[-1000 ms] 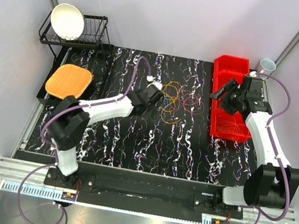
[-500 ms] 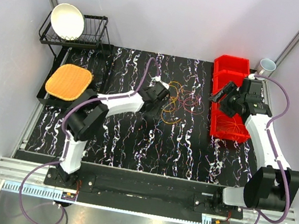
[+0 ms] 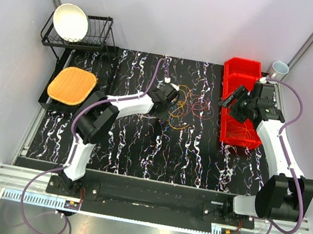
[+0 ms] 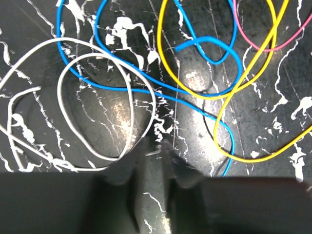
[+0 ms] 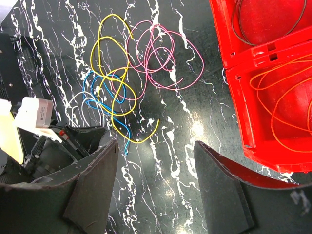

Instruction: Untangle the cables

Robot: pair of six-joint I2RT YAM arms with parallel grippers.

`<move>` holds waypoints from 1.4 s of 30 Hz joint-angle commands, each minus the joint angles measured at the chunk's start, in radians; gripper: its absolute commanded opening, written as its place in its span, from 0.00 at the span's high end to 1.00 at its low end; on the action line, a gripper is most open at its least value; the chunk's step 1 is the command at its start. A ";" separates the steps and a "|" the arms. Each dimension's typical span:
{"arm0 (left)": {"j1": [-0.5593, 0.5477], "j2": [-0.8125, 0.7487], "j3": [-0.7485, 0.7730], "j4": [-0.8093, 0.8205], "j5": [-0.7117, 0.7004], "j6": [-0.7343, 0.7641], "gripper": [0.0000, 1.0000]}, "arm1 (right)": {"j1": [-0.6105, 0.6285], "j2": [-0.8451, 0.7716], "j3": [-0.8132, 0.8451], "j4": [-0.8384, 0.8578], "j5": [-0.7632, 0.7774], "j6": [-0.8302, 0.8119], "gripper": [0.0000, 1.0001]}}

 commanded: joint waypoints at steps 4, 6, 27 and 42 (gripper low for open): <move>0.008 0.012 0.063 0.017 0.002 0.026 1.00 | 0.004 -0.042 -0.002 0.022 -0.022 -0.026 0.30; 0.011 0.005 0.080 0.006 0.006 0.030 1.00 | 0.002 -0.041 0.000 0.024 -0.030 -0.024 0.30; 0.020 -0.487 0.387 -0.324 0.148 0.175 1.00 | 0.100 -0.096 0.047 0.064 -0.200 0.031 0.30; 0.023 -0.671 0.177 -0.209 0.234 0.101 1.00 | 0.244 -0.038 -0.068 0.436 -0.471 0.242 0.28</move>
